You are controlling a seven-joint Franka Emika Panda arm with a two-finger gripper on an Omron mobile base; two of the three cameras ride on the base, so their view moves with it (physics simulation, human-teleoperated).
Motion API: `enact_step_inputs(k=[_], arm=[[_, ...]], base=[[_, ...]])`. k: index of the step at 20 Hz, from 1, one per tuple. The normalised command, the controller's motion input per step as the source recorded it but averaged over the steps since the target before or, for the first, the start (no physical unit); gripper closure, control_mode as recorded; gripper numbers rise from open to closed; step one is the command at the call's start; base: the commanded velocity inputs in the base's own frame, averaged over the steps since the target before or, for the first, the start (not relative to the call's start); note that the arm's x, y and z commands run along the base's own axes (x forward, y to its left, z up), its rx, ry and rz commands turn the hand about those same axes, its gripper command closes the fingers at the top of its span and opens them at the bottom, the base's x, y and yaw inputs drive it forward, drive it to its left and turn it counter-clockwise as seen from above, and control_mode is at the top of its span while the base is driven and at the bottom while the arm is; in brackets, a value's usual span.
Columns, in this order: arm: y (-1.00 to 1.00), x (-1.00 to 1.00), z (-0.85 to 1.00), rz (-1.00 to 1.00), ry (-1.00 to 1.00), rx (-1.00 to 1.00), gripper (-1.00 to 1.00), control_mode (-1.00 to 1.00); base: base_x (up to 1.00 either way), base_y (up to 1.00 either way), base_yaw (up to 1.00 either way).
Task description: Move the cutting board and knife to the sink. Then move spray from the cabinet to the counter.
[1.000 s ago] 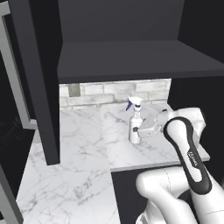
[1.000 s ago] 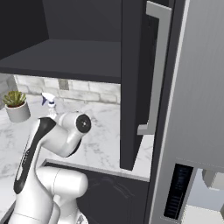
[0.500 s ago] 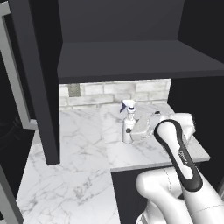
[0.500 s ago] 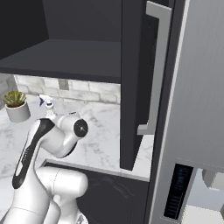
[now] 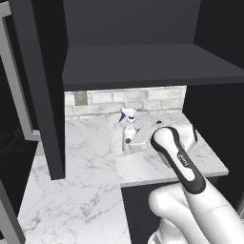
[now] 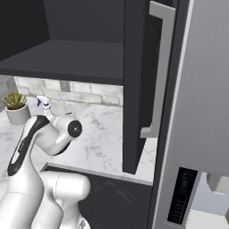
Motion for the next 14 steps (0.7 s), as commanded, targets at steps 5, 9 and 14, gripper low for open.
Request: enact_step_inputs(k=[5,9,14], arm=[[0.13,0.41,-0.30,0.00,0.00,0.00,1.00,-1.00],[0.10,0.37,-0.43,0.00,0.00,0.00,1.00,-1.00],[0.06,0.25,-0.54,0.00,0.02,0.00,1.00,-1.00]], base=[[0.00,0.00,0.00],[0.00,0.00,0.00],[0.00,0.00,0.00]])
